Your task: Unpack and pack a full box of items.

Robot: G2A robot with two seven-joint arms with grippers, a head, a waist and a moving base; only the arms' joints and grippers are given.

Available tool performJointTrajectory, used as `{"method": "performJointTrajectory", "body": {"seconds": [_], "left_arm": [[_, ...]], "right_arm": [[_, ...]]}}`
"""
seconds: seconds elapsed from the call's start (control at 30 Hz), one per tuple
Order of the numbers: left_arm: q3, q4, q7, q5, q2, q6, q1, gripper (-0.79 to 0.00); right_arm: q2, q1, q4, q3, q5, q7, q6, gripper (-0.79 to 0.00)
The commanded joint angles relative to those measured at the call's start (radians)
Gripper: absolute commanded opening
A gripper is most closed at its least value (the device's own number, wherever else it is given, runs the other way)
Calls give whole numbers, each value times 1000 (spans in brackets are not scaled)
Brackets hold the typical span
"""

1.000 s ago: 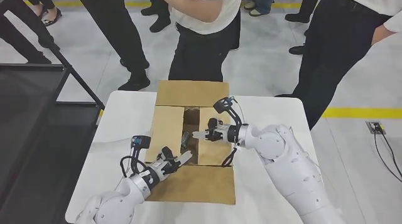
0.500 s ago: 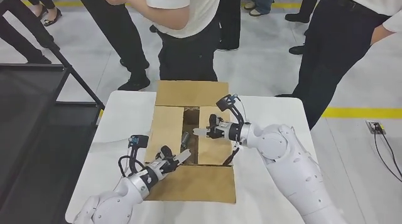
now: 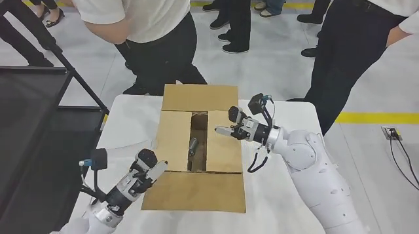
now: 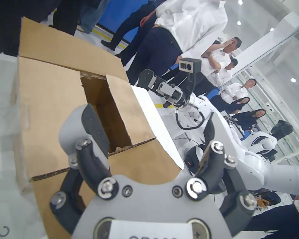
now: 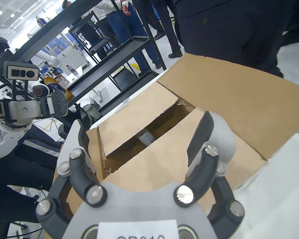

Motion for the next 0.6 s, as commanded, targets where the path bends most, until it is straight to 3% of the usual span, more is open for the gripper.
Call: {"method": "performJointTrajectory", "body": {"seconds": [0.0, 0.17, 0.47, 0.57], "left_arm": [[-67, 1, -13, -51, 5, -52, 45, 0], [-205, 17, 37, -121, 9, -130, 127, 0], [-205, 17, 37, -121, 9, -130, 127, 0], [-185, 22, 15, -120, 11, -113, 116, 0]], "right_arm": [[0, 0, 0, -1, 0, 2, 0, 0], [0, 0, 0, -1, 0, 2, 0, 0], [0, 0, 0, -1, 0, 2, 0, 0], [-2, 7, 2, -4, -21, -39, 67, 0]]}}
